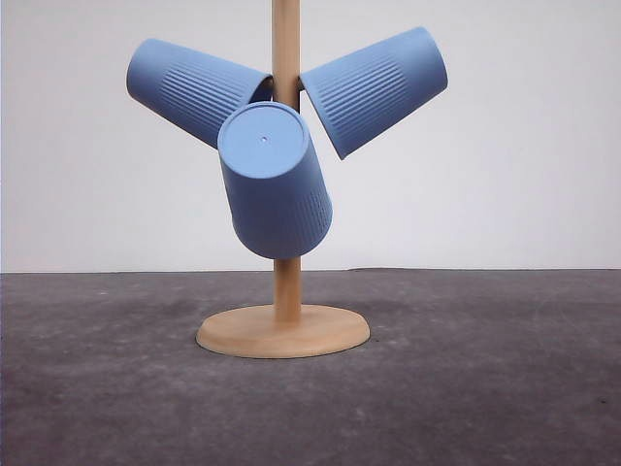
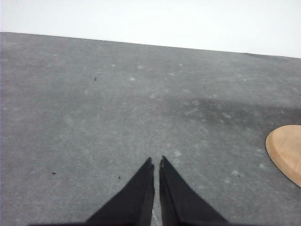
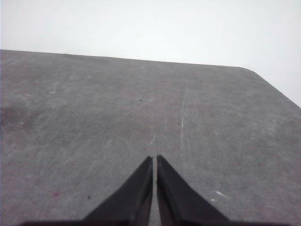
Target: Place three cups
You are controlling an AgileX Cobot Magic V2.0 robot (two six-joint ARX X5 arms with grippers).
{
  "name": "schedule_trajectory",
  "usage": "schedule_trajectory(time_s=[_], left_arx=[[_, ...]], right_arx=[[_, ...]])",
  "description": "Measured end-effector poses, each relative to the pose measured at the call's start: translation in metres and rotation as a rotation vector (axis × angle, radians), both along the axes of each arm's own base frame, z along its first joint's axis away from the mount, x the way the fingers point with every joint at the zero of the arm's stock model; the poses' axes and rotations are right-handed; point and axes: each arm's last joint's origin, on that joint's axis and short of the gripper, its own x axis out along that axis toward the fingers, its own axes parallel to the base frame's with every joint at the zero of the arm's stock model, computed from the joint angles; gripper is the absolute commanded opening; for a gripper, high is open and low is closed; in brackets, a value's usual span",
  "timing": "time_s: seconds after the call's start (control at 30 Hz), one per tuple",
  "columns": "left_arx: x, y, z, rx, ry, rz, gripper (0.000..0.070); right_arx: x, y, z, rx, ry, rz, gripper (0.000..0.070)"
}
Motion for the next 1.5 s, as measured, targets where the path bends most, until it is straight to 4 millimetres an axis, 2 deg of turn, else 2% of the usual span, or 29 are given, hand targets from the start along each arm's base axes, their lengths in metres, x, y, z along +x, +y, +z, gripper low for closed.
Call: schedule_trajectory(time_s=[1.5], left_arx=[[0.0,0.0,0.0,0.0,0.0,0.0,0.0]], right_arx=[[0.0,0.0,0.0,0.0,0.0,0.0,0.0013]])
